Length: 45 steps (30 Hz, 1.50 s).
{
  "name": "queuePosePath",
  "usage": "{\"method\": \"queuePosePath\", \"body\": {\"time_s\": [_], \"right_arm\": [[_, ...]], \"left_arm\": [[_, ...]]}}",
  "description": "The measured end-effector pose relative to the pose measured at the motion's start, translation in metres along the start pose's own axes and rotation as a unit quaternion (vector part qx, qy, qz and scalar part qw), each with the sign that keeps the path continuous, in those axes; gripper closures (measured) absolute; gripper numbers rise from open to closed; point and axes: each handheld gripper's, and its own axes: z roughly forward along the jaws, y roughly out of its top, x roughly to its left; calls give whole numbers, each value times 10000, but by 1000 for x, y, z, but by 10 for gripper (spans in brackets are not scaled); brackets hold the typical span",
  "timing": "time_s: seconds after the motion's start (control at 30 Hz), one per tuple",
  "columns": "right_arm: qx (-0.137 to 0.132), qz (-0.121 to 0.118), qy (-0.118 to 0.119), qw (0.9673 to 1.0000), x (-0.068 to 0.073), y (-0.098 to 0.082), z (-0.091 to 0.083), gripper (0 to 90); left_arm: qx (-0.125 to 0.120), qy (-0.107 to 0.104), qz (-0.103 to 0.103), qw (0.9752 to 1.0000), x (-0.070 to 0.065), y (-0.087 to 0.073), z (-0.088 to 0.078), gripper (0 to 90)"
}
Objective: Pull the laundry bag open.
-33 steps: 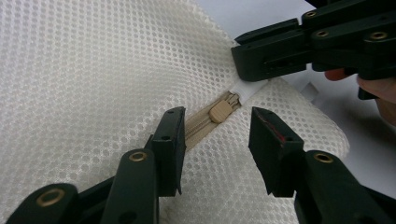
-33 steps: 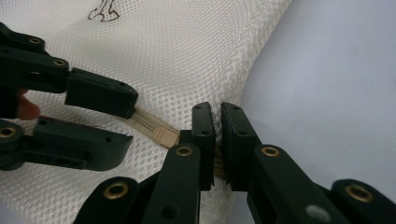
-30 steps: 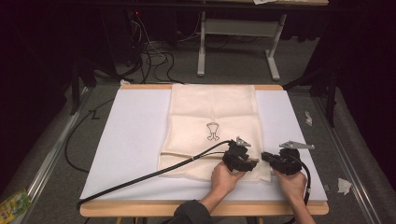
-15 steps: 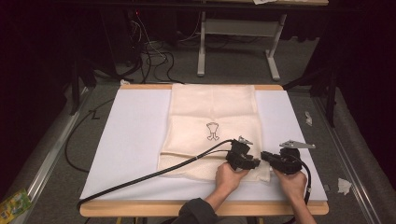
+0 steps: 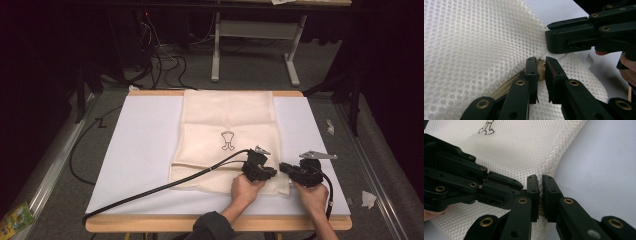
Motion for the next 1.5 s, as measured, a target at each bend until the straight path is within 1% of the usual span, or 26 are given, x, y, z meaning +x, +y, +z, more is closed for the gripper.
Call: {"method": "queuePosePath", "body": {"time_s": [0.17, 0.3, 0.33, 0.43, 0.57, 0.8, 0.87, 0.97, 1.0, 1.07, 1.17, 1.23, 1.27, 1.33, 1.4, 1.43, 1.5], "right_arm": [[18, 1, -17, 10000, -1, -2, 1, 857], [11, -81, -51, 10000, 0, -2, 2, 858], [-47, -137, -68, 9999, 1, -2, 2, 858], [-35, -154, -89, 9998, 1, -2, 2, 859], [-31, -106, -71, 9999, 0, -3, 2, 859], [-2, -134, -69, 9999, 0, -3, 2, 859], [17, -118, -65, 9999, 0, -3, 2, 859], [9, -130, -74, 9999, 0, -3, 2, 859], [-3, -129, -76, 9999, 0, -3, 2, 860], [33, -133, -79, 9999, -1, -3, 3, 860], [35, -138, -97, 9999, -1, -2, 3, 860], [31, -188, -119, 9997, -1, -2, 3, 860], [32, -199, -122, 9997, -1, -2, 3, 860], [46, -194, -130, 9997, -1, -2, 4, 860], [79, -185, -125, 9997, -1, -2, 4, 860], [79, -185, -125, 9997, -1, -2, 4, 860], [87, -201, -143, 9997, -1, -2, 4, 860]], "left_arm": [[18, 11, 37, 10000, -1, 1, -1, 867], [23, 111, 173, 9998, -3, 1, -4, 871], [23, 124, 186, 9997, -3, 1, -4, 871], [34, 123, 192, 9997, -2, 1, -4, 871], [51, 109, 186, 9998, -2, 2, -6, 872], [92, 167, 242, 9995, -2, 2, -8, 872], [109, 205, 312, 9992, -1, 2, -10, 872], [64, 246, 353, 9991, -3, 2, -12, 872], [82, 283, 422, 9987, -3, 2, -13, 872], [100, 322, 490, 9982, -3, 3, -15, 873], [113, 365, 538, 9978, -4, 3, -17, 873], [124, 394, 574, 9975, -3, 3, -19, 873], [93, 406, 578, 9975, -3, 2, -19, 872], [120, 401, 607, 9973, -2, 2, -21, 873], [125, 401, 600, 9973, -2, 2, -21, 873], [79, 375, 546, 9978, -1, 2, -21, 873], [49, 288, 402, 9988, 3, 1, -23, 872]]}}
